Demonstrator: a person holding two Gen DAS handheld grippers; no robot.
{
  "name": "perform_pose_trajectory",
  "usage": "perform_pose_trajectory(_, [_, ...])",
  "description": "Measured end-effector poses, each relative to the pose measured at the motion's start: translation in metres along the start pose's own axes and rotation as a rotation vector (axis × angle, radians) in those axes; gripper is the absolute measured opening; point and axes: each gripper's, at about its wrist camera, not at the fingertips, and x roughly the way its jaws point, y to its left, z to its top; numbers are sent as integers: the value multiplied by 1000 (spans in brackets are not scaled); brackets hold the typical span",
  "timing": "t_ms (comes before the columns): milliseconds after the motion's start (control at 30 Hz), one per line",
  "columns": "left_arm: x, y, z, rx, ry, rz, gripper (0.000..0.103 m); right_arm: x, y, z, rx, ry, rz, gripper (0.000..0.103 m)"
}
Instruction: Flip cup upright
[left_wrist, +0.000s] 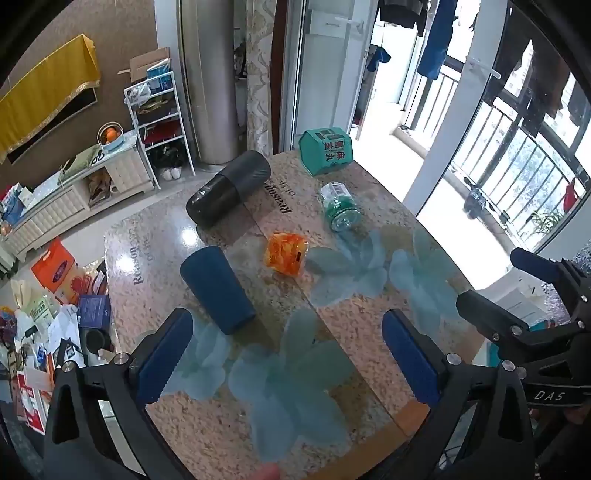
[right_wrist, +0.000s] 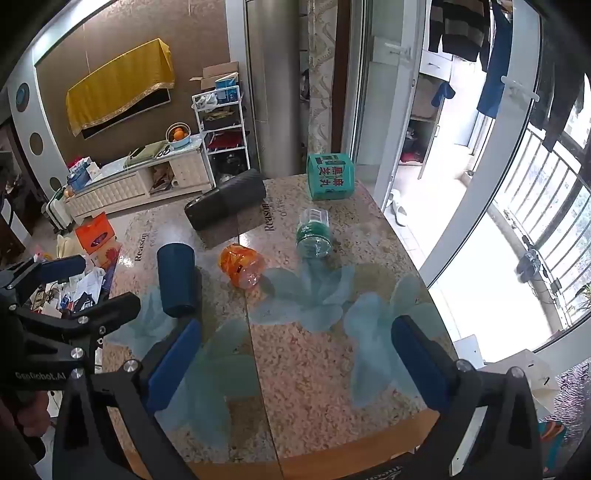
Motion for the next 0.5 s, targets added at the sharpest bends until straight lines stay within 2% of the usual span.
perform_pose_trajectory(100, [-4, -4, -1, 10, -17, 8, 103, 0, 0, 1, -6, -6, -1, 103])
perform_pose_trajectory(333, [-3, -7, 9, 6, 2, -3, 103, -2, 0, 5, 0, -13, -1, 103])
perform_pose_trajectory(500, [-4, -1, 3, 0, -12, -14, 103, -8, -1, 7, 0, -19, -1, 103])
